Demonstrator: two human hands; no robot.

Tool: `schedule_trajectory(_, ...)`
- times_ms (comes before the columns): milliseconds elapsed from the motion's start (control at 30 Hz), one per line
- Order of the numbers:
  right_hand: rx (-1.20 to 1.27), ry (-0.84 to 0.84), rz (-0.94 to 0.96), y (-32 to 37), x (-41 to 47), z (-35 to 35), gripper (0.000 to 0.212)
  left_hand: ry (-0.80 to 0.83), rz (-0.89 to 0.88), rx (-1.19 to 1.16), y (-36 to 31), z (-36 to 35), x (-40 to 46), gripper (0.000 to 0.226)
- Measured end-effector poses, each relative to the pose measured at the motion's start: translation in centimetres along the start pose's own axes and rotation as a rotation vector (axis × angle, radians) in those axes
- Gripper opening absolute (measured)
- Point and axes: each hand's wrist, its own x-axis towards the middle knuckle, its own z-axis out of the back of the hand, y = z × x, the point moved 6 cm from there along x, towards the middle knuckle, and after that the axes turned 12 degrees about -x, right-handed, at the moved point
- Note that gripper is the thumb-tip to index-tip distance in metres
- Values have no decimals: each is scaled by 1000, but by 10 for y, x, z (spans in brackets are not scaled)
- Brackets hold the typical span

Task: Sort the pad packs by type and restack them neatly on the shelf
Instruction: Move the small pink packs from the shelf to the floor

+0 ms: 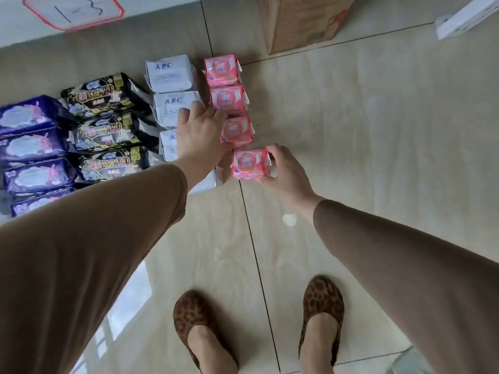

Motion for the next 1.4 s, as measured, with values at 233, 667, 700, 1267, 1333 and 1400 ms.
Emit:
schedule_trajectory(233, 32, -27, 18, 11, 16, -15, 48, -47, -51, 18, 4, -1, -3, 59)
schedule_trajectory(667, -127, -23, -149, 39, -18, 7, 64, 25, 31, -167, 13, 37, -75, 50)
schedule_trajectory(700, -145, -22, -144, 49, -28, 18, 60, 43, 51, -196, 12, 45, -88, 49)
schedule_trajectory(1267, -194, 140, 89, 311, -169, 81, 37, 13, 448, -426, 104, 234, -318, 41)
schedule_trajectory(1333, -206, 148, 110, 351, -180, 58, 36, 15, 468, -425, 147, 248, -345, 40)
schedule_trajectory(1400, -217, 135, 103, 389, -189, 31, 37, 28, 466, -414, 190, 259, -371, 41)
